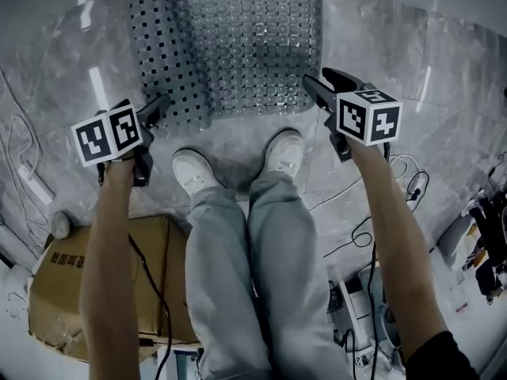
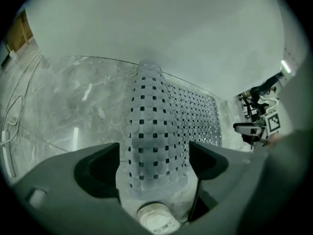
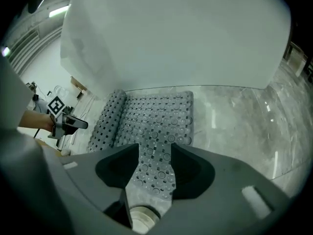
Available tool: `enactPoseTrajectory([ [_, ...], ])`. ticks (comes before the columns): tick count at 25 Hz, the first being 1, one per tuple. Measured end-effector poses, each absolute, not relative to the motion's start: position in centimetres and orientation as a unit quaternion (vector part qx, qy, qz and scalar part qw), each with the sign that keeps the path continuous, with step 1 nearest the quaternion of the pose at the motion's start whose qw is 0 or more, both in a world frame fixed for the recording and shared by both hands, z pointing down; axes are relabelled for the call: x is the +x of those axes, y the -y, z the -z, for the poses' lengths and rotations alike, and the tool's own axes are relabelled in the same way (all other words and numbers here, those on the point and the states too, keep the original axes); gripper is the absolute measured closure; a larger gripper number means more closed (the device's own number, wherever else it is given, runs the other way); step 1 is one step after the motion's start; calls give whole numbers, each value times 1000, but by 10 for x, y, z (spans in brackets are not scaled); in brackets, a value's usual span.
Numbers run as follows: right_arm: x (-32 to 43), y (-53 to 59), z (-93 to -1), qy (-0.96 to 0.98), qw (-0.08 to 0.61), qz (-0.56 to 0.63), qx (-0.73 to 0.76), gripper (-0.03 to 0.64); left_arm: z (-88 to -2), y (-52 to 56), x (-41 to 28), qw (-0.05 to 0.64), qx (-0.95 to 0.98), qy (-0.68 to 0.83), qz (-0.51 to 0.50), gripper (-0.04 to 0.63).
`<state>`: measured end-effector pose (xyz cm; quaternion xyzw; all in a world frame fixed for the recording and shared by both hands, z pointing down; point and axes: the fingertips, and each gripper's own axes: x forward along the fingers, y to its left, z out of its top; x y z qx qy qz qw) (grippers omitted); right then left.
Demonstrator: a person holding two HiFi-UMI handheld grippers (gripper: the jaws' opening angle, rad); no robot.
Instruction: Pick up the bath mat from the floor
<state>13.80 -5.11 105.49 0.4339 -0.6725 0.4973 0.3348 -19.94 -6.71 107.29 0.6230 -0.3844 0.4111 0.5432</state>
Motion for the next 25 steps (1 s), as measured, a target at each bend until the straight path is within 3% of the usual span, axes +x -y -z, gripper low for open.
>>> enactPoseTrajectory([
  [6,161,59,-1109,640,368,-485,468,400,-1109,87,-214,543,635,367,-408,106],
  [20,173,60,-1165,652,394,-486,428,390,-1138,92,-192,563,692,305,-334,83],
  [25,167,57,-1169,661,374,-496,420,448,-1142,101,-177,591,686,303,-298,82],
])
